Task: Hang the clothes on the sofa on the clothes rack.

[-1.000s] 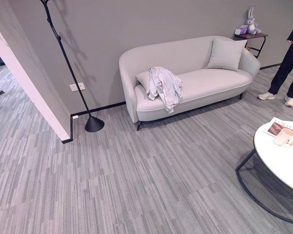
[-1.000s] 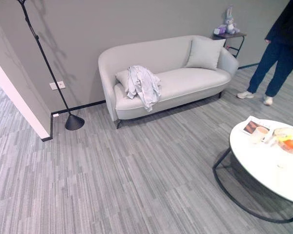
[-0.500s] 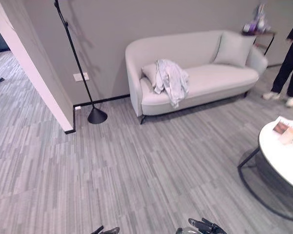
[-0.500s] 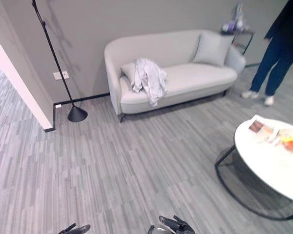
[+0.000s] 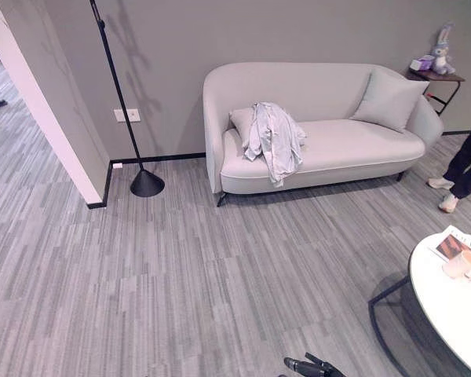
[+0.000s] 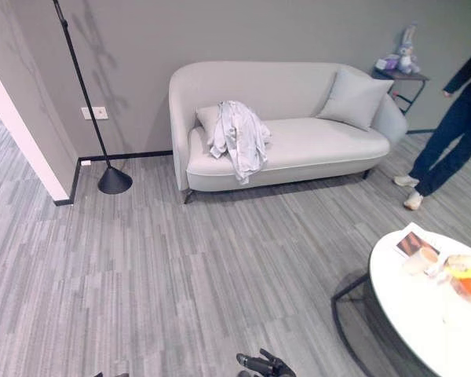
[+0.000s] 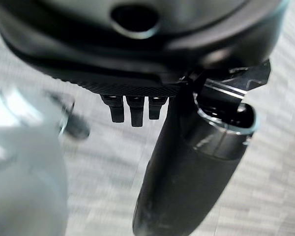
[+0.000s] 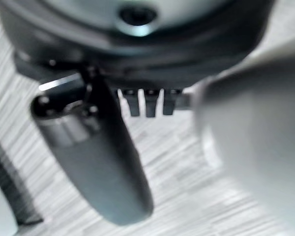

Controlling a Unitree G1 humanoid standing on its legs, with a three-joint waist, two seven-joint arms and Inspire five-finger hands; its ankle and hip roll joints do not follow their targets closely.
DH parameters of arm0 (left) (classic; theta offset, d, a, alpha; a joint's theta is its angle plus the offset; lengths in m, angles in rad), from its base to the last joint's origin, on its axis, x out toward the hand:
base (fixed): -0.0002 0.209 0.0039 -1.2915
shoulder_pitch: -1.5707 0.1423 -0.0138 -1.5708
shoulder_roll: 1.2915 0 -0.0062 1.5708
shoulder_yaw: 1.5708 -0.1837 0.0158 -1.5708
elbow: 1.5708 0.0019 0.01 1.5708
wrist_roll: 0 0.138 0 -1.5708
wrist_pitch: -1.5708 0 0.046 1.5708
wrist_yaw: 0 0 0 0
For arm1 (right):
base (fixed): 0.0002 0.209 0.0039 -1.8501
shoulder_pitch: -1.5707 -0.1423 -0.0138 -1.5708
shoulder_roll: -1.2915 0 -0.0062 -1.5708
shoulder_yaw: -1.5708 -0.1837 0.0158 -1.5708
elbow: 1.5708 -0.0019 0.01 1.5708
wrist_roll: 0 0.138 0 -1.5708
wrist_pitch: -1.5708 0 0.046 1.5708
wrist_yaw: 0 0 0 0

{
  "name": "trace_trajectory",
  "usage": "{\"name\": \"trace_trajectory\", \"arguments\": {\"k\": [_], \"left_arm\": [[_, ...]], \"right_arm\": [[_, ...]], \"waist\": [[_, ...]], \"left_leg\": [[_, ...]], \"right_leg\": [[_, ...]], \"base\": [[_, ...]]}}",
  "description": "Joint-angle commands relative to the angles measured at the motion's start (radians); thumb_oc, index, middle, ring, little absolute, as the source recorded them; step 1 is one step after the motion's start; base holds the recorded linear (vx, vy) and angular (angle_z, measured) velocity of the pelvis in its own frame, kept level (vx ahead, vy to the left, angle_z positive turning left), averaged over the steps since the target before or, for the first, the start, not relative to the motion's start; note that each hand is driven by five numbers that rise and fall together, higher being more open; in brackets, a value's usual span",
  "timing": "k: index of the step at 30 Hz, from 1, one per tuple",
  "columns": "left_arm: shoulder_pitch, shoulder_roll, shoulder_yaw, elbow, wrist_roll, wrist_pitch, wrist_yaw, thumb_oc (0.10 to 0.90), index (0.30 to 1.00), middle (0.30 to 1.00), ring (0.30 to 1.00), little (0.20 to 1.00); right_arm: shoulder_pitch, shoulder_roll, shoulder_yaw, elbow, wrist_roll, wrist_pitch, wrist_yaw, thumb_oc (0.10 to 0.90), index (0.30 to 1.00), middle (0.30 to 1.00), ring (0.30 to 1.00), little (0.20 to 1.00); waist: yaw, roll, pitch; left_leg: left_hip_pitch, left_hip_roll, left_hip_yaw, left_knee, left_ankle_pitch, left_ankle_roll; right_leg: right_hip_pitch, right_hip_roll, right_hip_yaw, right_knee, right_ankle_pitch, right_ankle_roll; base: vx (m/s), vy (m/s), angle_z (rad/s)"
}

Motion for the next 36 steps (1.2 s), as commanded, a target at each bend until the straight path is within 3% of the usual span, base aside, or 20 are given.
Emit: {"name": "trace_trajectory", "arguments": {"k": [1, 2, 3, 5, 8, 10, 12, 13, 14, 15, 16, 20, 21, 27, 28, 30, 32, 33, 34, 36], "left_arm": [[-0.035, 0.032, 0.016, 0.017, -0.021, -0.036, 0.019, 0.8, 0.9, 0.9, 0.9, 0.9], [-0.033, 0.033, 0.025, 0.02, -0.028, -0.031, 0.016, 0.8, 0.9, 0.9, 0.9, 0.9], [-0.033, 0.033, 0.025, 0.02, -0.028, -0.03, 0.016, 0.8, 0.9, 0.9, 0.9, 0.9], [-0.027, 0.035, 0.038, 0.019, -0.033, -0.024, 0.016, 0.8, 0.9, 0.9, 0.9, 0.9], [-0.026, 0.043, 0.053, 0.013, -0.041, -0.017, 0.02, 0.8, 0.9, 0.9, 0.9, 0.9], [-0.03, 0.039, 0.052, 0.01, -0.045, -0.017, 0.015, 0.8, 0.9, 0.9, 0.9, 0.9], [-0.037, 0.033, 0.052, 0.011, -0.048, -0.02, 0.014, 0.8, 0.9, 0.9, 0.9, 0.9], [-0.037, 0.033, 0.052, 0.011, -0.048, -0.02, 0.014, 0.8, 0.9, 0.9, 0.9, 0.9], [-0.037, 0.032, 0.062, 0.014, -0.065, -0.02, 0.014, 0.8, 0.9, 0.9, 0.9, 0.9], [-0.038, 0.032, 0.062, 0.014, -0.065, -0.02, 0.014, 0.8, 0.9, 0.9, 0.9, 0.9], [-0.037, 0.036, 0.073, 0.014, -0.082, -0.019, 0.011, 0.8, 0.9, 0.9, 0.9, 0.9], [-0.037, 0.036, 0.073, 0.014, -0.082, -0.019, 0.011, 0.8, 0.9, 0.9, 0.9, 0.9], [-0.01, 0.072, 0.125, 0.054, -0.082, -0.009, 0.011, 0.8, 0.9, 0.9, 0.9, 0.9], [-0.008, 0.076, 0.129, 0.058, -0.08, -0.008, 0.011, 0.8, 0.9, 0.9, 0.9, 0.9], [-0.03, 0.09, 0.087, 0.023, -0.035, -0.018, 0.022, 0.8, 0.9, 0.9, 0.9, 0.9], [-0.047, 0.096, 0.055, -0.005, -0.019, -0.025, 0.03, 0.8, 0.9, 0.9, 0.9, 0.9], [-0.053, 0.096, 0.046, -0.01, -0.011, -0.025, 0.032, 0.8, 0.9, 0.9, 0.9, 0.9], [-0.07, 0.099, 0.018, -0.009, 0.021, -0.023, 0.038, 0.8, 0.9, 0.9, 0.9, 0.9], [-0.074, 0.1, 0.01, -0.006, 0.028, -0.023, 0.038, 0.8, 0.9, 0.9, 0.9, 0.9], [-0.081, 0.104, -0.008, 0.004, 0.055, -0.018, 0.042, 0.8, 0.9, 0.9, 0.9, 0.9]], "right_arm": [[-0.033, 0.037, 0.03, -0.045, 0.005, -0.034, 0.026, 0.8, 0.9, 0.9, 0.9, 0.9], [-0.041, 0.032, 0.055, -0.049, -0.017, -0.038, 0.019, 0.8, 0.9, 0.9, 0.9, 0.9], [-0.041, 0.032, 0.055, -0.049, -0.018, -0.037, 0.019, 0.8, 0.9, 0.9, 0.9, 0.9], [-0.034, 0.032, 0.069, -0.047, -0.033, -0.041, 0.015, 0.8, 0.9, 0.9, 0.9, 0.9], [-0.024, 0.029, 0.086, -0.041, -0.052, -0.041, 0.009, 0.8, 0.9, 0.9, 0.9, 0.9], [-0.027, 0.027, 0.092, -0.032, -0.062, -0.034, 0.01, 0.8, 0.9, 0.9, 0.9, 0.9], [-0.022, 0.014, 0.095, -0.027, -0.095, -0.025, 0.016, 0.8, 0.9, 0.9, 0.9, 0.9], [-0.023, 0.015, 0.094, -0.027, -0.095, -0.025, 0.016, 0.8, 0.9, 0.9, 0.9, 0.9], [-0.016, 0.014, 0.093, -0.034, -0.101, -0.025, 0.018, 0.8, 0.9, 0.9, 0.9, 0.9], [-0.017, 0.014, 0.092, -0.034, -0.101, -0.024, 0.018, 0.8, 0.9, 0.9, 0.9, 0.9], [-0.018, 0.017, 0.1, -0.034, -0.123, -0.027, 0.021, 0.8, 0.9, 0.9, 0.9, 0.9], [-0.018, 0.017, 0.1, -0.034, -0.123, -0.027, 0.021, 0.8, 0.9, 0.9, 0.9, 0.9], [-0.028, 0.065, 0.151, -0.041, -0.186, -0.02, 0.019, 0.8, 0.9, 0.9, 0.9, 0.9], [-0.024, 0.074, 0.154, -0.046, -0.184, -0.019, 0.023, 0.8, 0.9, 0.9, 0.9, 0.9], [-0.02, 0.102, 0.158, -0.021, -0.196, -0.017, 0.032, 0.8, 0.9, 0.9, 0.9, 0.9], [-0.028, 0.104, 0.15, -0.01, -0.203, -0.017, 0.031, 0.8, 0.9, 0.9, 0.9, 0.9], [-0.034, 0.103, 0.147, -0.011, -0.206, -0.016, 0.032, 0.8, 0.9, 0.9, 0.9, 0.9], [-0.051, 0.103, 0.139, -0.018, -0.206, -0.011, 0.031, 0.8, 0.9, 0.9, 0.9, 0.9], [-0.053, 0.1, 0.133, -0.021, -0.208, -0.011, 0.029, 0.8, 0.9, 0.9, 0.9, 0.9], [-0.045, 0.099, 0.101, -0.028, -0.192, -0.013, 0.023, 0.8, 0.9, 0.9, 0.9, 0.9]], "waist": [[0.044, -0.016, 0.023], [0.068, -0.019, 0.025], [0.067, -0.019, 0.025], [0.09, -0.035, 0.037], [0.1, -0.068, 0.066], [0.102, -0.069, 0.075], [0.111, -0.068, 0.082], [0.109, -0.071, 0.079], [0.112, -0.066, 0.078], [0.109, -0.07, 0.074], [0.127, -0.054, 0.071], [0.126, -0.054, 0.07], [0.185, -0.089, 0.058], [0.187, -0.1, 0.054], [0.211, -0.153, 0.029], [0.216, -0.156, 0.022], [0.211, -0.148, 0.02], [0.182, -0.123, 0.037], [0.173, -0.107, 0.041], [0.141, -0.069, 0.057]], "left_leg": [[-0.001, -0.01, -0.05, -0.02, -0.072, 0.047], [-0.049, -0.004, -0.039, 0.091, -0.001, 0.029], [-0.052, -0.005, -0.04, 0.096, -0.002, 0.029], [-0.103, 0.001, -0.013, 0.211, 0.092, 0.022], [-0.161, 0.032, 0.084, 0.337, 0.145, 0.032], [-0.161, 0.026, 0.119, 0.324, 0.109, 0.042], [-0.25, -0.075, 0.137, 0.296, -0.005, 0.059], [-0.254, -0.079, 0.135, 0.294, 0.0, 0.06], [-0.313, -0.139, 0.152, 0.193, -0.007, 0.066], [-0.316, -0.143, 0.15, 0.187, 0.0, 0.067], [-0.382, -0.187, 0.145, 0.048, 0.113, 0.07], [-0.382, -0.188, 0.144, 0.046, 0.114, 0.07], [-0.413, -0.216, 0.159, -0.062, 0.222, 0.087], [-0.412, -0.218, 0.167, -0.048, 0.213, 0.091], [-0.384, -0.233, 0.222, -0.001, 0.144, 0.123], [-0.359, -0.233, 0.236, -0.011, 0.12, 0.138], [-0.349, -0.229, 0.235, -0.018, 0.113, 0.145], [-0.294, -0.234, 0.226, -0.033, 0.094, 0.168], [-0.278, -0.231, 0.218, -0.04, 0.091, 0.176], [-0.207, -0.223, 0.199, -0.081, 0.078, 0.187]], "right_leg": [[-0.031, -0.052, -0.013, 0.024, -0.059, 0.099], [0.018, -0.014, -0.017, -0.037, -0.076, 0.073], [0.019, -0.014, -0.017, -0.039, -0.074, 0.073], [0.087, 0.021, -0.014, -0.105, -0.083, 0.039], [0.162, 0.04, -0.02, -0.16, -0.092, 0.012], [0.177, 0.039, -0.016, -0.17, -0.093, 0.014], [0.191, 0.024, -0.01, -0.19, -0.106, 0.026], [0.186, 0.02, -0.012, -0.19, -0.104, 0.027], [0.191, 0.027, -0.008, -0.193, -0.12, 0.033], [0.186, 0.024, -0.011, -0.193, -0.119, 0.033], [0.195, 0.06, 0.003, -0.193, -0.141, 0.03], [0.194, 0.059, 0.003, -0.193, -0.141, 0.03], [0.293, 0.128, 0.045, -0.193, -0.204, 0.013], [0.3, 0.123, 0.051, -0.19, -0.207, 0.014], [0.314, 0.078, 0.055, -0.112, -0.226, 0.059], [0.279, 0.062, 0.038, 0.001, -0.228, 0.104], [0.242, 0.053, 0.029, 0.071, -0.22, 0.126], [0.172, 0.016, 0.022, 0.248, -0.149, 0.187], [0.139, 0.007, 0.012, 0.319, -0.113, 0.204], [0.084, -0.048, -0.06, 0.402, -0.09, 0.198]], "base": [[0.26, -0.309, -0.13], [0.21, -0.242, -0.14], [0.23, -0.245, -0.09], [0.2, -0.225, -0.08], [0.2, -0.217, 0.11], [0.16, -0.066, 0.1], [0.14, 0.01, 0.11], [0.14, 0.047, 0.08], [0.09, 0.04, 0.02], [0.2, 0.078, 0.12], [0.11, 0.043, 0.46], [0.19, 0.043, -0.18], [0.63, 0.135, -0.13], [0.22, 0.108, -0.14], [0.5, 0.428, 0.05], [0.36, 0.339, -0.03], [0.12, 0.165, -0.31], [0.11, 0.197, -0.3], [0.24, 0.285, -0.1], [0.26, 0.151, 0.07]]}}
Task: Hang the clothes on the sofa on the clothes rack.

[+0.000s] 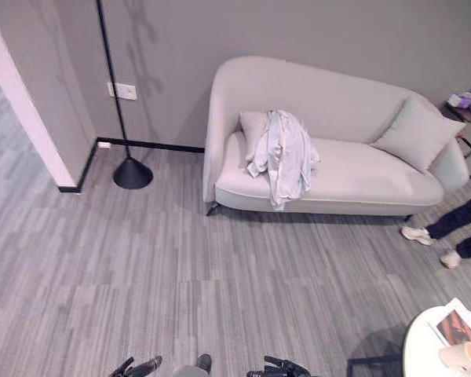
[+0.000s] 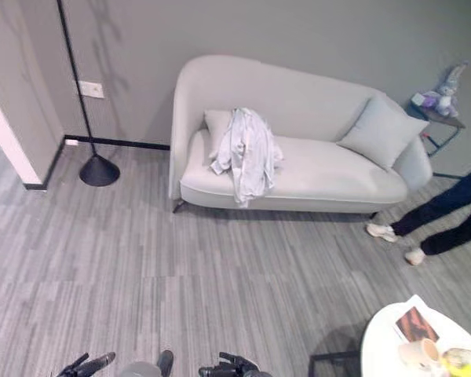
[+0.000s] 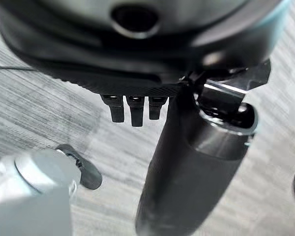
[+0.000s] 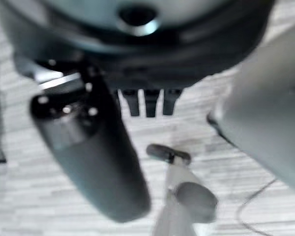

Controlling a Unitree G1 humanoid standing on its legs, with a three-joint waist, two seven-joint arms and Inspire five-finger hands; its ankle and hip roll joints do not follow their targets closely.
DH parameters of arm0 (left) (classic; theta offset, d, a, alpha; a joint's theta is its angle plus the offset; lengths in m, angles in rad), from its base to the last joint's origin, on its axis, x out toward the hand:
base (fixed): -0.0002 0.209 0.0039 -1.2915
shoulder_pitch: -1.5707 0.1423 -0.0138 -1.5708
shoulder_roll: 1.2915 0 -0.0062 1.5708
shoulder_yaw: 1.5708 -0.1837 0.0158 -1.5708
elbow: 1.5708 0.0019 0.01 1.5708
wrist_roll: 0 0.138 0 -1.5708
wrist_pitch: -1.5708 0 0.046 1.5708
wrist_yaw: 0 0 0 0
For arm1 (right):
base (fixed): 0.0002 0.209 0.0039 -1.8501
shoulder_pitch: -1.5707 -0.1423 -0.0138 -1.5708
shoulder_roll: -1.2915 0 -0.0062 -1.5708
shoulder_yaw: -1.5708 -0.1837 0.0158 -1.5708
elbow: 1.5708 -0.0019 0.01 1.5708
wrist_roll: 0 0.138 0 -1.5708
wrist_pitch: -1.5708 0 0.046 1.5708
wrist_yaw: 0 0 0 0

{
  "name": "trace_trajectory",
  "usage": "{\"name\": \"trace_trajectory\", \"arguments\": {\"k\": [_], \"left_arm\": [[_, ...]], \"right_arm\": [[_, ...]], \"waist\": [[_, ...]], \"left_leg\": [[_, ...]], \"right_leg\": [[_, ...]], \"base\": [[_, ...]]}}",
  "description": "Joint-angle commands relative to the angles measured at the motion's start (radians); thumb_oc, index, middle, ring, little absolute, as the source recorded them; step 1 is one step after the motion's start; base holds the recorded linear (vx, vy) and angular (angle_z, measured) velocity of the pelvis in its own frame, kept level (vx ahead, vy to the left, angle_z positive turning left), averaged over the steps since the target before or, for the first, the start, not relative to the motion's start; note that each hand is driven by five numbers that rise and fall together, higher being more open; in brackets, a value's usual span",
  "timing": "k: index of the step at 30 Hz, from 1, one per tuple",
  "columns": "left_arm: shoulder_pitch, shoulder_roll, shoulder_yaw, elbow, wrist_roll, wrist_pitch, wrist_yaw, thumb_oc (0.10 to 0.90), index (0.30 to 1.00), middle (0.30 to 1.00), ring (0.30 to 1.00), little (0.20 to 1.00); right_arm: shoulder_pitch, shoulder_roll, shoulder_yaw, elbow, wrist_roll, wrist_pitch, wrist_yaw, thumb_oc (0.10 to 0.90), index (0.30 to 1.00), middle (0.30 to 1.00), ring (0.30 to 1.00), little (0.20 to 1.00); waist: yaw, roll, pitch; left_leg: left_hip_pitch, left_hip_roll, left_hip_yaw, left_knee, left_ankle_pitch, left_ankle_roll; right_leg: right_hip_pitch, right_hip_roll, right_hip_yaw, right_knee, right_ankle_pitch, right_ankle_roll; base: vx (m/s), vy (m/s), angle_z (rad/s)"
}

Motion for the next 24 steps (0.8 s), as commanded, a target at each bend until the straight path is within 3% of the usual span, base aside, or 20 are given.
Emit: {"name": "trace_trajectory", "arguments": {"k": [1, 3, 5, 6, 8, 9, 10, 11, 12, 15, 17, 18, 19, 21, 24], "left_arm": [[-0.015, 0.01, -0.007, 0.038, 0.056, -0.028, 0.013, 0.8, 0.9, 0.9, 0.9, 0.9], [-0.012, 0.005, -0.014, 0.052, 0.076, -0.026, 0.009, 0.8, 0.9, 0.9, 0.9, 0.9], [-0.007, 0.001, -0.012, 0.062, 0.089, -0.026, 0.007, 0.8, 0.9, 0.9, 0.9, 0.9], [-0.007, 0.001, -0.012, 0.062, 0.089, -0.027, 0.007, 0.8, 0.9, 0.9, 0.9, 0.9], [-0.009, -0.006, -0.013, 0.064, 0.096, -0.032, 0.012, 0.8, 0.9, 0.9, 0.9, 0.9], [-0.013, -0.008, -0.02, 0.059, 0.1, -0.037, 0.015, 0.8, 0.9, 0.9, 0.9, 0.9], [-0.013, -0.008, -0.02, 0.058, 0.1, -0.037, 0.015, 0.8, 0.9, 0.9, 0.9, 0.9], [-0.012, -0.003, -0.025, 0.058, 0.107, -0.037, 0.017, 0.8, 0.9, 0.9, 0.9, 0.9], [-0.012, -0.003, -0.025, 0.058, 0.107, -0.037, 0.017, 0.8, 0.9, 0.9, 0.9, 0.9], [0.004, 0.007, -0.021, 0.062, 0.123, -0.036, 0.019, 0.8, 0.9, 0.9, 0.9, 0.9], [0.007, 0.013, -0.017, 0.063, 0.121, -0.034, 0.028, 0.8, 0.9, 0.9, 0.9, 0.9], [0.007, 0.012, -0.013, 0.056, 0.101, -0.03, 0.033, 0.8, 0.9, 0.9, 0.9, 0.9], [0.008, 0.011, -0.012, 0.056, 0.101, -0.03, 0.033, 0.8, 0.9, 0.9, 0.9, 0.9], [0.011, 0.003, -0.004, 0.059, 0.068, -0.031, 0.039, 0.8, 0.9, 0.9, 0.9, 0.9], [0.01, -0.011, 0.016, 0.037, 0.017, -0.029, 0.051, 0.8, 0.9, 0.9, 0.9, 0.9]], "right_arm": [[-0.022, -0.016, -0.046, -0.061, 0.022, -0.028, 0.007, 0.8, 0.9, 0.9, 0.9, 0.9], [-0.017, -0.021, -0.061, -0.073, 0.043, -0.031, 0.004, 0.8, 0.9, 0.9, 0.9, 0.9], [-0.02, -0.032, -0.072, -0.086, 0.059, -0.033, 0.0, 0.8, 0.9, 0.9, 0.9, 0.9], [-0.02, -0.032, -0.072, -0.086, 0.059, -0.033, 0.0, 0.8, 0.9, 0.9, 0.9, 0.9], [-0.018, -0.042, -0.083, -0.101, 0.066, -0.035, -0.003, 0.8, 0.9, 0.9, 0.9, 0.9], [-0.013, -0.05, -0.097, -0.108, 0.07, -0.033, -0.006, 0.8, 0.9, 0.9, 0.9, 0.9], [-0.012, -0.05, -0.097, -0.108, 0.07, -0.033, -0.006, 0.8, 0.9, 0.9, 0.9, 0.9], [-0.005, -0.06, -0.115, -0.117, 0.062, -0.029, -0.01, 0.8, 0.9, 0.9, 0.9, 0.9], [-0.005, -0.06, -0.115, -0.117, 0.062, -0.029, -0.01, 0.8, 0.9, 0.9, 0.9, 0.9], [-0.006, -0.062, -0.121, -0.105, 0.038, -0.027, -0.018, 0.8, 0.9, 0.9, 0.9, 0.9], [-0.032, -0.069, -0.112, -0.093, 0.016, -0.028, -0.031, 0.8, 0.9, 0.9, 0.9, 0.9], [-0.053, -0.079, -0.093, -0.099, -0.016, -0.036, -0.054, 0.8, 0.9, 0.9, 0.9, 0.9], [-0.053, -0.08, -0.093, -0.099, -0.016, -0.035, -0.054, 0.8, 0.9, 0.9, 0.9, 0.9], [-0.085, -0.088, -0.058, -0.154, -0.033, -0.046, -0.079, 0.8, 0.9, 0.9, 0.9, 0.9], [-0.134, -0.111, 0.017, -0.296, -0.136, -0.059, -0.133, 0.8, 0.9, 0.9, 0.9, 0.9]], "waist": [[0.009, 0.053, 0.005], [-0.005, 0.062, 0.007], [-0.009, 0.067, 0.012], [-0.008, 0.068, 0.013], [-0.025, 0.073, 0.011], [-0.042, 0.077, 0.013], [-0.04, 0.079, 0.015], [-0.059, 0.068, 0.013], [-0.059, 0.069, 0.015], [-0.066, 0.044, -0.002], [-0.067, 0.049, -0.011], [-0.071, 0.067, -0.012], [-0.072, 0.071, -0.014], [-0.082, 0.09, -0.012], [-0.078, 0.111, 0.0]], "left_leg": [[0.072, 0.005, -0.07, -0.028, -0.082, -0.03], [0.104, 0.009, -0.076, -0.034, -0.114, -0.043], [0.113, 0.015, -0.074, -0.024, -0.128, -0.053], [0.116, 0.016, -0.074, -0.024, -0.128, -0.053], [0.132, 0.021, -0.102, -0.016, -0.157, -0.069], [0.159, 0.033, -0.134, -0.007, -0.187, -0.085], [0.162, 0.034, -0.133, -0.005, -0.19, -0.085], [0.196, 0.053, -0.167, 0.02, -0.237, -0.107], [0.198, 0.054, -0.167, 0.021, -0.238, -0.107], [0.247, 0.085, -0.185, 0.004, -0.264, -0.13], [0.26, 0.156, -0.19, -0.011, -0.257, -0.155], [0.265, 0.235, -0.205, -0.017, -0.227, -0.181], [0.267, 0.241, -0.205, -0.021, -0.227, -0.183], [0.249, 0.305, -0.219, -0.012, -0.155, -0.204], [0.205, 0.364, -0.227, 0.045, -0.018, -0.221]], "right_leg": [[0.092, 0.016, -0.127, -0.312, 0.072, -0.091], [0.079, -0.021, -0.151, -0.421, 0.034, -0.123], [0.077, -0.048, -0.156, -0.556, 0.079, -0.14], [0.08, -0.046, -0.156, -0.558, 0.081, -0.141], [0.054, -0.099, -0.096, -0.696, 0.155, -0.123], [0.03, -0.175, -0.024, -0.753, 0.228, -0.098], [0.035, -0.173, -0.024, -0.755, 0.229, -0.097], [0.027, -0.256, 0.028, -0.767, 0.341, -0.062], [0.03, -0.256, 0.027, -0.768, 0.341, -0.061], [0.048, -0.226, 0.014, -0.744, 0.324, -0.04], [0.036, -0.175, -0.009, -0.715, 0.257, -0.053], [0.003, -0.108, -0.032, -0.657, 0.194, -0.084], [0.003, -0.103, -0.035, -0.654, 0.191, -0.086], [-0.019, -0.039, -0.054, -0.63, 0.156, -0.115], [-0.014, 0.045, -0.064, -0.649, 0.122, -0.157]], "base": [[0.23, 0.038, 0.26], [0.24, -0.031, 0.32], [0.16, -0.081, 0.24], [0.18, -0.098, 0.19], [0.32, -0.156, 0.13], [0.34, -0.163, 0.37], [0.63, -0.377, 0.68], [0.41, -0.264, 0.67], [0.53, -0.333, 0.74], [0.35, -0.242, 0.5], [0.37, -0.428, 0.37], [0.3, -0.393, 0.33], [0.32, -0.414, 0.15], [0.23, -0.348, -0.14], [0.24, -0.376, -0.41]]}}
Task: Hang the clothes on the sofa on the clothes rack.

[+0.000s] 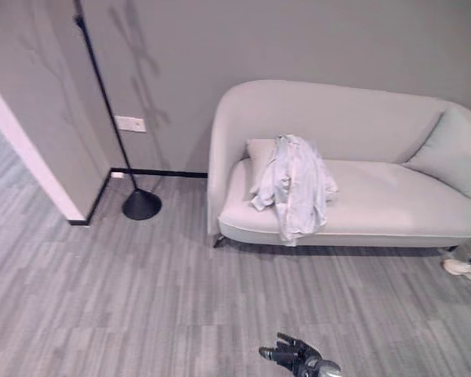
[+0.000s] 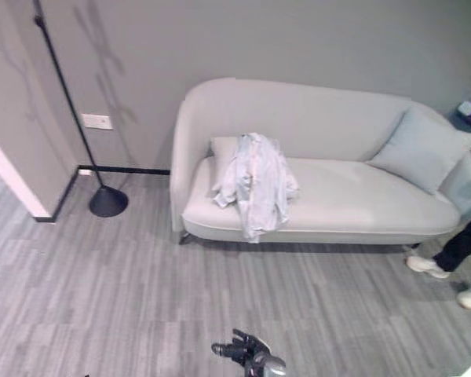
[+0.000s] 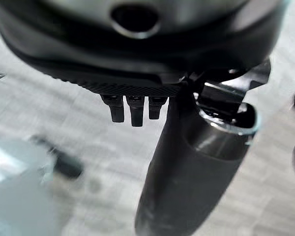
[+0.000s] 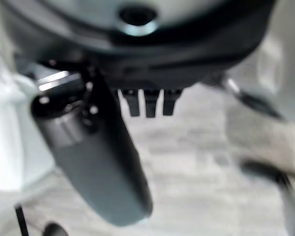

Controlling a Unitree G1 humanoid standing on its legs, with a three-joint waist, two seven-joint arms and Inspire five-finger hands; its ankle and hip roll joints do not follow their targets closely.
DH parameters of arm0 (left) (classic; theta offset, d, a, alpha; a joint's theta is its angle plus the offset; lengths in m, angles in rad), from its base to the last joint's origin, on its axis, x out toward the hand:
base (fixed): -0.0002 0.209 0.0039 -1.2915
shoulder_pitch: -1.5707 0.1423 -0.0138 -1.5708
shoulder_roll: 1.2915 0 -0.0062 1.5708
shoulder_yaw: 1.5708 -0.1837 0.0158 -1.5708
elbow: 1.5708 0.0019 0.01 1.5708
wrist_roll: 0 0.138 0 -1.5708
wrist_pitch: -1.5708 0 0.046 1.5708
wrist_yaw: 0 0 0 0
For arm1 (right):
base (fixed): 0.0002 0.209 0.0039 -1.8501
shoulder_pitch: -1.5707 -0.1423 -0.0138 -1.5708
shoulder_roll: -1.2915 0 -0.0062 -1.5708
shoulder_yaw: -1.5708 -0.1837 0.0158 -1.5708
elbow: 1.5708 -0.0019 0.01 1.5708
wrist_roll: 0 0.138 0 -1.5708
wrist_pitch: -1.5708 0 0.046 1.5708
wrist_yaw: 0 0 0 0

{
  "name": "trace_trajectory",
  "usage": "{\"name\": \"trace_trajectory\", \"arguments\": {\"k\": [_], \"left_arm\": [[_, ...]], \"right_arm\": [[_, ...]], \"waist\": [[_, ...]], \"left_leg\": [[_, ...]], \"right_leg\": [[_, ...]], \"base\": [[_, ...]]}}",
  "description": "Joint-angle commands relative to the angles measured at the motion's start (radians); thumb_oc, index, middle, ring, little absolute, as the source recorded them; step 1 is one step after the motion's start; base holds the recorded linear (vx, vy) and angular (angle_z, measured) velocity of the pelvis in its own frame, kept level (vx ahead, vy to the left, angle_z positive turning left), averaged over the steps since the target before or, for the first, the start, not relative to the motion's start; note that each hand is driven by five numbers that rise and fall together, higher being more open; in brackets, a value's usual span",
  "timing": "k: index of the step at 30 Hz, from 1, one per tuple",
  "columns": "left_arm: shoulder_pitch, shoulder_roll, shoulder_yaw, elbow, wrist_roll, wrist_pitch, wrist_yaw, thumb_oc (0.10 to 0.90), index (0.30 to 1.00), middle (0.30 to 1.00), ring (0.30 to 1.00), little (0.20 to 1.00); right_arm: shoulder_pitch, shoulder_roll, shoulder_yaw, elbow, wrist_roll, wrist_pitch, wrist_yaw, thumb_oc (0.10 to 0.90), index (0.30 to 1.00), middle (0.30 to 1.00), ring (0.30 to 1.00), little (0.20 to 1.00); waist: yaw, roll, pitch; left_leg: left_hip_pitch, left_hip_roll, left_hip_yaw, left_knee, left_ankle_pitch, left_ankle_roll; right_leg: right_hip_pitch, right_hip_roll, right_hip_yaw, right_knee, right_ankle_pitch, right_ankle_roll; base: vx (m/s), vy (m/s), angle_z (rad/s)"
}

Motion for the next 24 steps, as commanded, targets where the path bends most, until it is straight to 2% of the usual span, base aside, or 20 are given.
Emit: {"name": "trace_trajectory", "arguments": {"k": [1, 2, 3, 4, 5, 6, 7, 8, 10, 11, 12, 14, 15, 16, 17, 18, 20, 22, 24], "left_arm": [[-0.064, 0.003, 0.032, -0.02, -0.071, -0.03, 0.037, 0.8, 0.9, 0.9, 0.9, 0.9], [-0.057, -0.007, 0.038, -0.061, -0.09, -0.025, 0.038, 0.8, 0.9, 0.9, 0.9, 0.9], [-0.056, -0.007, 0.039, -0.062, -0.09, -0.024, 0.038, 0.8, 0.9, 0.9, 0.9, 0.9], [-0.057, -0.01, 0.04, -0.082, -0.093, -0.028, 0.044, 0.8, 0.9, 0.9, 0.9, 0.9], [-0.055, -0.014, 0.044, -0.092, -0.1, -0.029, 0.042, 0.8, 0.9, 0.9, 0.9, 0.9], [-0.056, -0.022, 0.044, -0.106, -0.108, -0.03, 0.039, 0.8, 0.9, 0.9, 0.9, 0.9], [-0.055, -0.026, 0.043, -0.126, -0.106, -0.033, 0.046, 0.8, 0.9, 0.9, 0.9, 0.9], [-0.055, -0.032, 0.037, -0.148, -0.1, -0.04, 0.049, 0.8, 0.9, 0.9, 0.9, 0.9], [-0.038, -0.041, 0.028, -0.178, -0.094, -0.052, 0.042, 0.8, 0.9, 0.9, 0.9, 0.9], [-0.031, -0.042, 0.029, -0.178, -0.092, -0.055, 0.039, 0.8, 0.9, 0.9, 0.9, 0.9], [-0.022, -0.041, 0.037, -0.174, -0.091, -0.056, 0.041, 0.8, 0.9, 0.9, 0.9, 0.9], [-0.013, -0.041, 0.07, -0.159, -0.109, -0.059, 0.042, 0.8, 0.9, 0.9, 0.9, 0.9], [-0.013, -0.04, 0.07, -0.159, -0.109, -0.059, 0.042, 0.8, 0.9, 0.9, 0.9, 0.9], [-0.006, -0.043, 0.091, -0.143, -0.12, -0.059, 0.042, 0.8, 0.9, 0.9, 0.9, 0.9], [-0.007, -0.043, 0.093, -0.142, -0.12, -0.059, 0.042, 0.8, 0.9, 0.9, 0.9, 0.9], [0.018, -0.048, 0.131, -0.109, -0.143, -0.053, 0.036, 0.8, 0.9, 0.9, 0.9, 0.9], [0.035, -0.047, 0.143, -0.088, -0.136, -0.047, 0.04, 0.8, 0.9, 0.9, 0.9, 0.9], [0.039, -0.044, 0.147, -0.077, -0.135, -0.047, 0.039, 0.8, 0.9, 0.9, 0.9, 0.9], [0.039, -0.037, 0.128, -0.074, -0.11, -0.051, 0.047, 0.8, 0.9, 0.9, 0.9, 0.9]], "right_arm": [[-0.1, -0.046, 0.033, -0.193, -0.141, -0.064, -0.074, 0.8, 0.9, 0.9, 0.9, 0.9], [-0.117, -0.082, 0.071, -0.304, -0.248, -0.056, -0.107, 0.8, 0.9, 0.9, 0.9, 0.9], [-0.116, -0.082, 0.071, -0.306, -0.249, -0.055, -0.107, 0.8, 0.9, 0.9, 0.9, 0.9], [-0.116, -0.103, 0.085, -0.371, -0.294, -0.057, -0.118, 0.8, 0.9, 0.9, 0.9, 0.9], [-0.114, -0.117, 0.091, -0.414, -0.314, -0.056, -0.123, 0.8, 0.9, 0.9, 0.9, 0.9], [-0.118, -0.135, 0.102, -0.45, -0.349, -0.05, -0.123, 0.8, 0.9, 0.9, 0.9, 0.9], [-0.119, -0.152, 0.109, -0.486, -0.379, -0.045, -0.122, 0.8, 0.9, 0.9, 0.9, 0.9], [-0.117, -0.168, 0.109, -0.513, -0.4, -0.044, -0.117, 0.8, 0.9, 0.9, 0.9, 0.9], [-0.126, -0.188, 0.103, -0.555, -0.421, -0.045, -0.112, 0.8, 0.9, 0.9, 0.9, 0.9], [-0.129, -0.193, 0.1, -0.572, -0.43, -0.048, -0.112, 0.8, 0.9, 0.9, 0.9, 0.9], [-0.135, -0.198, 0.1, -0.592, -0.444, -0.051, -0.111, 0.8, 0.9, 0.9, 0.9, 0.9], [-0.161, -0.193, 0.112, -0.604, -0.482, -0.054, -0.118, 0.8, 0.9, 0.9, 0.9, 0.9], [-0.161, -0.193, 0.112, -0.604, -0.482, -0.054, -0.118, 0.8, 0.9, 0.9, 0.9, 0.9], [-0.186, -0.189, 0.124, -0.61, -0.519, -0.055, -0.121, 0.8, 0.9, 0.9, 0.9, 0.9], [-0.187, -0.189, 0.125, -0.609, -0.52, -0.055, -0.122, 0.8, 0.9, 0.9, 0.9, 0.9], [-0.232, -0.176, 0.152, -0.616, -0.573, -0.049, -0.135, 0.8, 0.9, 0.9, 0.9, 0.9], [-0.232, -0.168, 0.159, -0.633, -0.594, -0.051, -0.141, 0.8, 0.9, 0.9, 0.9, 0.9], [-0.23, -0.164, 0.161, -0.636, -0.603, -0.049, -0.145, 0.8, 0.9, 0.9, 0.9, 0.9], [-0.238, -0.142, 0.159, -0.618, -0.629, -0.047, -0.17, 0.8, 0.9, 0.9, 0.9, 0.9]], "waist": [[0.02, 0.031, 0.061], [0.021, 0.018, 0.065], [0.02, 0.02, 0.065], [0.018, 0.009, 0.074], [0.012, -0.001, 0.077], [0.017, -0.01, 0.088], [0.025, -0.01, 0.099], [0.031, -0.015, 0.103], [0.043, -0.02, 0.104], [0.049, -0.018, 0.106], [0.062, -0.011, 0.106], [0.086, 0.008, 0.102], [0.087, 0.008, 0.102], [0.1, 0.02, 0.103], [0.101, 0.019, 0.104], [0.117, 0.027, 0.104], [0.117, 0.018, 0.1], [0.116, 0.012, 0.099], [0.117, -0.021, 0.081]], "left_leg": [[-0.069, 0.213, -0.033, -0.014, 0.244, -0.071], [-0.092, 0.243, 0.013, 0.039, 0.319, -0.064], [-0.091, 0.244, 0.012, 0.039, 0.319, -0.065], [-0.109, 0.261, 0.057, 0.078, 0.361, -0.062], [-0.107, 0.273, 0.11, 0.091, 0.364, -0.056], [-0.108, 0.25, 0.133, 0.112, 0.328, -0.042], [-0.129, 0.205, 0.124, 0.135, 0.282, -0.032], [-0.177, 0.137, 0.105, 0.159, 0.235, -0.021], [-0.258, 0.012, 0.109, 0.13, 0.103, 0.004], [-0.286, -0.031, 0.123, 0.103, 0.076, 0.012], [-0.331, -0.086, 0.127, 0.064, 0.094, 0.021], [-0.376, -0.14, 0.114, -0.015, 0.15, 0.021], [-0.375, -0.14, 0.115, -0.016, 0.151, 0.021], [-0.407, -0.16, 0.108, -0.039, 0.189, 0.019], [-0.404, -0.16, 0.11, -0.044, 0.19, 0.019], [-0.408, -0.169, 0.109, -0.058, 0.21, 0.025], [-0.377, -0.171, 0.11, -0.055, 0.2, 0.044], [-0.365, -0.174, 0.112, -0.051, 0.193, 0.047], [-0.326, -0.175, 0.131, -0.032, 0.149, 0.064]], "right_leg": [[-0.016, -0.008, 0.013, -0.006, -0.08, 0.083], [0.019, 0.025, 0.014, -0.061, -0.083, 0.062], [0.021, 0.027, 0.013, -0.065, -0.081, 0.061], [0.05, 0.044, 0.013, -0.103, -0.077, 0.051], [0.066, 0.049, 0.018, -0.122, -0.076, 0.044], [0.086, 0.048, 0.028, -0.143, -0.075, 0.043], [0.101, 0.047, 0.035, -0.159, -0.08, 0.043], [0.105, 0.037, 0.039, -0.171, -0.08, 0.045], [0.116, 0.027, 0.038, -0.196, -0.086, 0.053], [0.116, 0.027, 0.042, -0.197, -0.091, 0.056], [0.113, 0.037, 0.046, -0.197, -0.095, 0.058], [0.118, 0.066, 0.068, -0.197, -0.109, 0.059], [0.118, 0.066, 0.068, -0.197, -0.109, 0.059], [0.129, 0.089, 0.081, -0.197, -0.122, 0.056], [0.13, 0.088, 0.083, -0.197, -0.123, 0.056], [0.159, 0.121, 0.111, -0.197, -0.145, 0.045], [0.191, 0.127, 0.12, -0.197, -0.16, 0.037], [0.202, 0.125, 0.124, -0.197, -0.165, 0.036], [0.234, 0.123, 0.137, -0.175, -0.188, 0.033]], "base": [[0.35, -0.488, -0.51], [0.27, -0.364, -0.42], [0.3, -0.382, -0.06], [0.2, -0.232, 0.25], [0.31, -0.318, 0.19], [0.27, -0.23, -0.05], [0.22, -0.167, -0.21], [0.18, -0.119, -0.3], [0.15, -0.074, -0.66], [0.14, -0.028, -0.58], [0.13, -0.003, -0.23], [0.11, 0.002, -0.31], [0.11, -0.008, -0.53], [0.08, -0.01, -0.66], [0.23, 0.003, -0.56], [0.24, 0.023, -0.44], [0.28, 0.053, -0.25], [0.18, 0.054, -0.26], [0.28, 0.095, -0.14]]}}
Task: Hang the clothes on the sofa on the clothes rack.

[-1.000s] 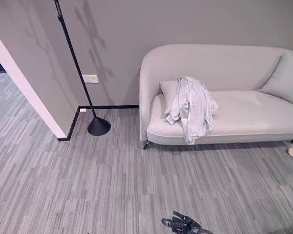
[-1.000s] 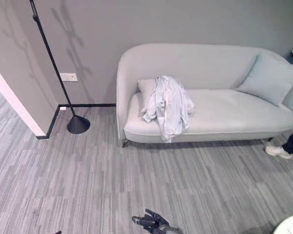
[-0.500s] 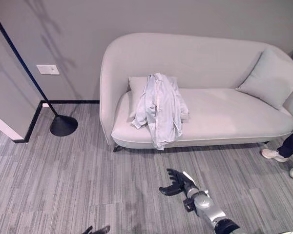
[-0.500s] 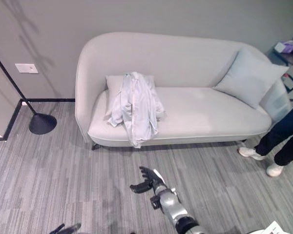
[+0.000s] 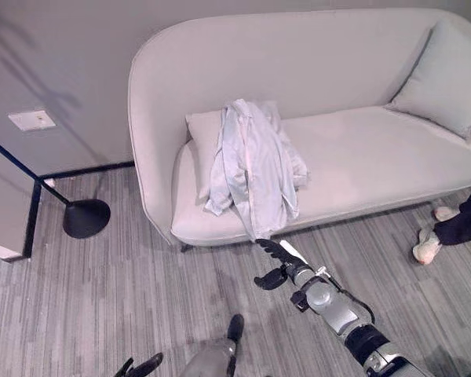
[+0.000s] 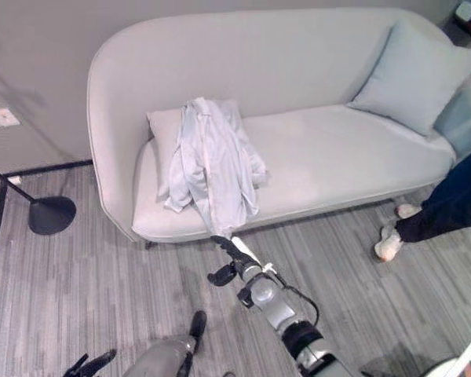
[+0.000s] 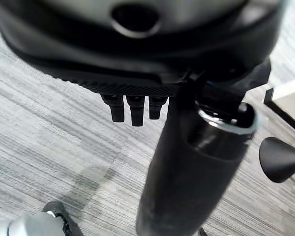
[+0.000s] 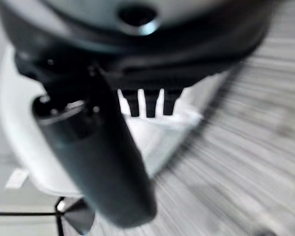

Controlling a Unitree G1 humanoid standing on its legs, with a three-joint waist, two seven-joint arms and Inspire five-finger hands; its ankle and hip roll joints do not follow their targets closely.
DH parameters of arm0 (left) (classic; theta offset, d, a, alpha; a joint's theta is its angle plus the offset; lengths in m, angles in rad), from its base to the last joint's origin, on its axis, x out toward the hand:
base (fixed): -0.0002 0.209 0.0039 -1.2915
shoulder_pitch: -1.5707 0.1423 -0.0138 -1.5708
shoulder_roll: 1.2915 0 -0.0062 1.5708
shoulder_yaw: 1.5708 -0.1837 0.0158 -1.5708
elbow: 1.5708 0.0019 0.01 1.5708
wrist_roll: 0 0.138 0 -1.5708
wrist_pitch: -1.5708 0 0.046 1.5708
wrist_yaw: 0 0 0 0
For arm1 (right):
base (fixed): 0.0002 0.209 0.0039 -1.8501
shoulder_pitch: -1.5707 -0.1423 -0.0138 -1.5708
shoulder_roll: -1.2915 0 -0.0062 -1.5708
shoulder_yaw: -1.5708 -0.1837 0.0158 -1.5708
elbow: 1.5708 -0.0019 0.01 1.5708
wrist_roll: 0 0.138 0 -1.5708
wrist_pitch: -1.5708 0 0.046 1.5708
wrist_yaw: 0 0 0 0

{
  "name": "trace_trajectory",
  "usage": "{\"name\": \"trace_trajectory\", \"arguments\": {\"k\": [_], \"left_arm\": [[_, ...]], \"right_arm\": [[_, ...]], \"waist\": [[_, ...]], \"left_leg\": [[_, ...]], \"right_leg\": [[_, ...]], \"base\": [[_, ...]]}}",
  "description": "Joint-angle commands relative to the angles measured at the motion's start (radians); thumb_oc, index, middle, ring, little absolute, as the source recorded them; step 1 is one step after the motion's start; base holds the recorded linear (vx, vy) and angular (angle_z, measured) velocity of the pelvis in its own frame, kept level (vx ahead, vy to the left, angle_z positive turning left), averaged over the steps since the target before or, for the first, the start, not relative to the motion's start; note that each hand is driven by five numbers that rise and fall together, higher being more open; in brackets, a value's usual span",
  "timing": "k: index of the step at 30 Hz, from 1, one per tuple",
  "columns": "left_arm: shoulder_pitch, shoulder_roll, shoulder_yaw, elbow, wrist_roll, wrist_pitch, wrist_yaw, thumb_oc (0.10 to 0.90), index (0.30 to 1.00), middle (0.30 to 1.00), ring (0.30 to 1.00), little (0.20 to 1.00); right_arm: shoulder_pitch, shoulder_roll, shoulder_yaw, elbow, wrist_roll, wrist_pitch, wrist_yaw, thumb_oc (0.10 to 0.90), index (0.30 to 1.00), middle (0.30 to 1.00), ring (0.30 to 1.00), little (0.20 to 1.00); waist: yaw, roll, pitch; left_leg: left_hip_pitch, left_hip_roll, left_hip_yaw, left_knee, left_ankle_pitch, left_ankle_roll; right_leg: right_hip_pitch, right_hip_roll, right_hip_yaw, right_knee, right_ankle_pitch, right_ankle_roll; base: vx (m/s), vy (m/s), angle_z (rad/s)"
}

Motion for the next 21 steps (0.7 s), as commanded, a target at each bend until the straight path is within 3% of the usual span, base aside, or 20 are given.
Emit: {"name": "trace_trajectory", "arguments": {"k": [1, 3, 4, 7, 8, 9, 10, 11, 12, 13, 14, 15, 16, 18, 19, 21], "left_arm": [[0.026, 0.004, -0.079, 0.018, 0.013, -0.027, 0.009, 0.8, 0.9, 0.9, 0.9, 0.9], [0.019, 0.01, -0.109, -0.008, 0.033, -0.031, 0.016, 0.8, 0.9, 0.9, 0.9, 0.9], [0.013, 0.012, -0.131, -0.034, 0.041, -0.035, 0.022, 0.8, 0.9, 0.9, 0.9, 0.9], [-0.025, 0.022, -0.187, -0.075, 0.043, -0.039, 0.032, 0.8, 0.9, 0.9, 0.9, 0.9], [-0.035, 0.02, -0.2, -0.084, 0.035, -0.041, 0.04, 0.8, 0.9, 0.9, 0.9, 0.9], [-0.035, 0.02, -0.2, -0.084, 0.035, -0.041, 0.04, 0.8, 0.9, 0.9, 0.9, 0.9], [-0.052, 0.018, -0.235, -0.09, 0.04, -0.04, 0.049, 0.8, 0.9, 0.9, 0.9, 0.9], [-0.054, 0.018, -0.234, -0.09, 0.04, -0.04, 0.049, 0.8, 0.9, 0.9, 0.9, 0.9], [-0.065, 0.016, -0.251, -0.083, 0.045, -0.039, 0.047, 0.8, 0.9, 0.9, 0.9, 0.9], [-0.072, 0.012, -0.272, -0.061, 0.051, -0.034, 0.048, 0.8, 0.9, 0.9, 0.9, 0.9], [-0.073, 0.013, -0.272, -0.061, 0.051, -0.034, 0.048, 0.8, 0.9, 0.9, 0.9, 0.9], [-0.078, 0.013, -0.278, -0.04, 0.054, -0.031, 0.047, 0.8, 0.9, 0.9, 0.9, 0.9], [-0.085, 0.01, -0.294, -0.018, 0.062, -0.028, 0.045, 0.8, 0.9, 0.9, 0.9, 0.9], [-0.104, 0.009, -0.31, -0.003, 0.063, -0.025, 0.048, 0.8, 0.9, 0.9, 0.9, 0.9], [-0.104, 0.008, -0.311, 0.001, 0.055, -0.021, 0.048, 0.8, 0.9, 0.9, 0.9, 0.9], [-0.104, 0.008, -0.311, 0.001, 0.055, -0.021, 0.048, 0.8, 0.9, 0.9, 0.9, 0.9]], "right_arm": [[-0.067, 0.02, -0.014, -0.053, -0.035, -0.062, -0.062, 0.8, 0.9, 0.9, 0.9, 0.9], [-0.095, 0.042, -0.016, 0.007, -0.087, -0.045, -0.105, 0.8, 0.9, 0.9, 0.9, 0.9], [-0.118, 0.052, -0.017, 0.037, -0.124, -0.034, -0.126, 0.8, 0.9, 0.9, 0.9, 0.9], [-0.21, 0.055, -0.021, 0.142, -0.186, 0.0, -0.169, 0.8, 0.9, 0.9, 0.9, 0.9], [-0.249, 0.061, -0.024, 0.199, -0.201, 0.02, -0.193, 0.8, 0.9, 0.9, 0.9, 0.9], [-0.249, 0.061, -0.024, 0.199, -0.201, 0.019, -0.193, 0.8, 0.9, 0.9, 0.9, 0.9], [-0.303, 0.094, -0.027, 0.322, -0.164, 0.04, -0.222, 0.8, 0.9, 0.9, 0.9, 0.9], [-0.307, 0.095, -0.026, 0.328, -0.163, 0.037, -0.224, 0.8, 0.9, 0.9, 0.9, 0.9], [-0.326, 0.109, -0.031, 0.411, -0.118, 0.038, -0.234, 0.8, 0.9, 0.9, 0.9, 0.9], [-0.363, 0.124, -0.035, 0.539, -0.046, 0.037, -0.224, 0.8, 0.9, 0.9, 0.9, 0.9], [-0.364, 0.124, -0.035, 0.54, -0.046, 0.036, -0.225, 0.8, 0.9, 0.9, 0.9, 0.9], [-0.37, 0.128, -0.037, 0.597, -0.007, 0.033, -0.214, 0.8, 0.9, 0.9, 0.9, 0.9], [-0.369, 0.123, -0.046, 0.662, 0.043, 0.03, -0.208, 0.8, 0.9, 0.9, 0.9, 0.9], [-0.358, 0.113, -0.062, 0.709, 0.089, 0.029, -0.193, 0.8, 0.9, 0.9, 0.9, 0.9], [-0.352, 0.115, -0.086, 0.727, 0.127, 0.027, -0.2, 0.8, 0.9, 0.9, 0.9, 0.9], [-0.352, 0.115, -0.086, 0.728, 0.127, 0.026, -0.2, 0.8, 0.9, 0.9, 0.9, 0.9]], "waist": [[0.032, -0.041, -0.062], [0.059, -0.054, -0.068], [0.073, -0.054, -0.066], [0.065, -0.013, -0.037], [0.058, 0.002, -0.026], [0.058, 0.001, -0.026], [0.066, 0.023, -0.023], [0.06, 0.022, -0.018], [0.068, 0.028, -0.023], [0.08, 0.023, -0.031], [0.079, 0.023, -0.033], [0.088, 0.015, -0.042], [0.093, 0.012, -0.054], [0.083, -0.002, -0.054], [0.087, -0.017, -0.052], [0.085, -0.016, -0.051]], "left_leg": [[0.017, 0.053, -0.022, 0.022, -0.084, -0.012], [0.035, 0.052, -0.012, 0.021, -0.107, 0.002], [0.049, 0.055, -0.007, 0.022, -0.123, 0.008], [0.078, 0.06, -0.033, 0.045, -0.151, 0.035], [0.086, 0.061, -0.044, 0.044, -0.153, 0.04], [0.086, 0.06, -0.044, 0.044, -0.153, 0.04], [0.104, 0.066, -0.065, 0.025, -0.155, 0.046], [0.108, 0.064, -0.071, 0.023, -0.154, 0.045], [0.117, 0.072, -0.09, 0.008, -0.159, 0.038], [0.126, 0.076, -0.114, -0.006, -0.165, 0.021], [0.123, 0.076, -0.115, -0.006, -0.163, 0.021], [0.127, 0.076, -0.131, -0.014, -0.169, 0.012], [0.135, 0.081, -0.178, -0.019, -0.183, -0.004], [0.145, 0.087, -0.231, -0.017, -0.193, -0.021], [0.149, 0.093, -0.261, -0.016, -0.196, -0.031], [0.152, 0.094, -0.263, -0.017, -0.197, -0.032]], "right_leg": [[-0.04, 0.066, 0.0, -0.04, 0.049, -0.022], [-0.049, 0.065, -0.013, 0.035, 0.037, -0.002], [-0.072, 0.058, -0.035, 0.109, 0.043, 0.027], [-0.234, -0.002, -0.07, 0.419, 0.139, 0.151], [-0.267, -0.027, -0.081, 0.473, 0.165, 0.168], [-0.267, -0.028, -0.082, 0.474, 0.164, 0.168], [-0.271, -0.098, -0.137, 0.457, 0.156, 0.144], [-0.266, -0.1, -0.143, 0.458, 0.152, 0.144], [-0.255, -0.133, -0.159, 0.394, 0.118, 0.108], [-0.225, -0.178, -0.134, 0.267, 0.119, 0.078], [-0.225, -0.177, -0.135, 0.263, 0.123, 0.078], [-0.209, -0.2, -0.103, 0.181, 0.145, 0.078], [-0.215, -0.247, -0.037, 0.099, 0.204, 0.089], [-0.225, -0.295, 0.043, 0.065, 0.292, 0.108], [-0.218, -0.289, 0.055, 0.063, 0.278, 0.11], [-0.214, -0.288, 0.052, 0.063, 0.276, 0.11]], "base": [[0.18, 0.072, -0.07], [0.1, 0.051, -0.15], [0.1, 0.078, -0.15], [0.05, 0.115, -0.09], [0.03, 0.064, 0.38], [0.1, 0.029, 0.66], [0.08, 0.0, 0.87], [0.14, -0.04, 0.85], [0.19, -0.131, 0.76], [0.19, -0.125, 0.46], [0.2, -0.151, 0.38], [0.25, -0.226, 0.38], [0.37, -0.327, 0.63], [0.33, -0.3, 1.0], [0.17, -0.172, 1.23], [0.2, -0.267, 1.06]]}}
